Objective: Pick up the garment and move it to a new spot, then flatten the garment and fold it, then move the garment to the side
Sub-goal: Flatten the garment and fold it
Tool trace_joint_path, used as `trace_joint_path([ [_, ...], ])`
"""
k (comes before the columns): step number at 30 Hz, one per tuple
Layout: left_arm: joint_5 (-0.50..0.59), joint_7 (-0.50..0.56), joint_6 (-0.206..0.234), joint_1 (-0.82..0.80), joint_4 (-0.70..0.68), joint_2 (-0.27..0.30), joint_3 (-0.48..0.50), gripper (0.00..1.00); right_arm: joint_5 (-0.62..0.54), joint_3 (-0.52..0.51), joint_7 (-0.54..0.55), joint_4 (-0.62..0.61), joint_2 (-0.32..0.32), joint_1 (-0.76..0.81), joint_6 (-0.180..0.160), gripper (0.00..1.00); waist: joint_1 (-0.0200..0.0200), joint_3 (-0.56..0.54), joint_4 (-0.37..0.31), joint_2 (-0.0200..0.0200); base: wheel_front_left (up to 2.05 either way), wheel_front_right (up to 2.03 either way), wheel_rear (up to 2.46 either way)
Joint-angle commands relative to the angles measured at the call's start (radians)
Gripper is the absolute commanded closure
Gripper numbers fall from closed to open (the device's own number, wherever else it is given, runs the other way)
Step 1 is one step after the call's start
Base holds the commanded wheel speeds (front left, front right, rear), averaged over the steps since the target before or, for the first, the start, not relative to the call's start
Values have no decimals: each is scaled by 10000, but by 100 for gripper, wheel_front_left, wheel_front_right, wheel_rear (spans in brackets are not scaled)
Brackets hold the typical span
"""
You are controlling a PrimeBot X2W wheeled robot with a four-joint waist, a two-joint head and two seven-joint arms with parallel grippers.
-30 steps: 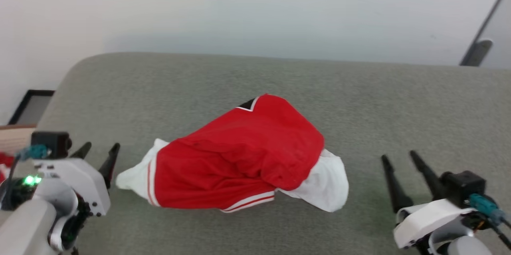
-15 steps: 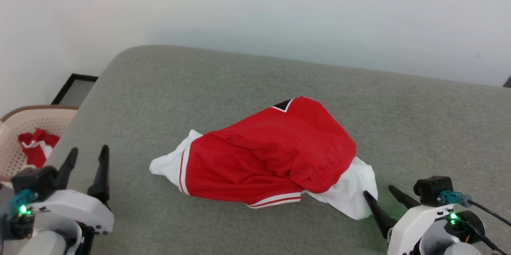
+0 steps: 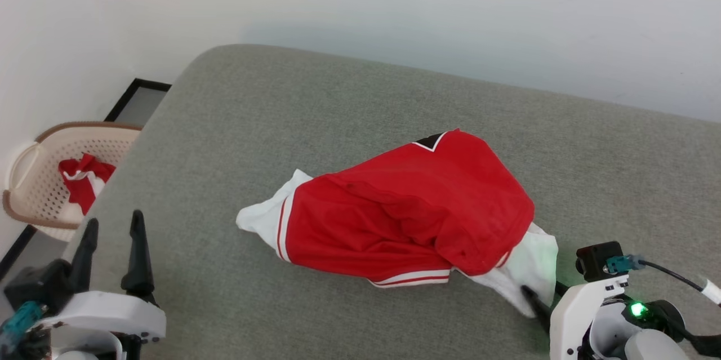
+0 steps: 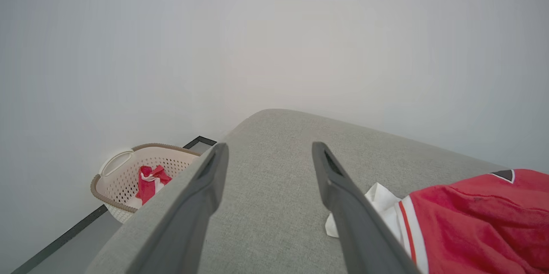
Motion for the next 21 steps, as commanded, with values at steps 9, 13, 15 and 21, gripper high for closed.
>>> trace_joint_path([
  [9, 1187, -23, -714, 235, -104, -927, 1374, 0, -31, -47, 94, 276, -170, -445, -14, 100, -1, 104, 3, 0, 0, 0, 0],
  [13, 1540, -23, -1007, 229, -111, -1218, 1817, 0, 52, -234, 428, -8, -459, -554, -14, 100, -1, 136, -131, 0, 0, 0, 0],
  [15, 1685, -23, -1126, 194, -125, -1361, 2007, 0, 109, -338, 624, -254, -652, -572, -14, 100, -1, 161, -222, 0, 0, 0, 0],
  [21, 2068, -24, -1418, 101, -90, -1616, 2425, 0, 280, -1128, 1453, -1167, -1587, -439, -14, 100, -1, 269, -529, 0, 0, 0, 0],
])
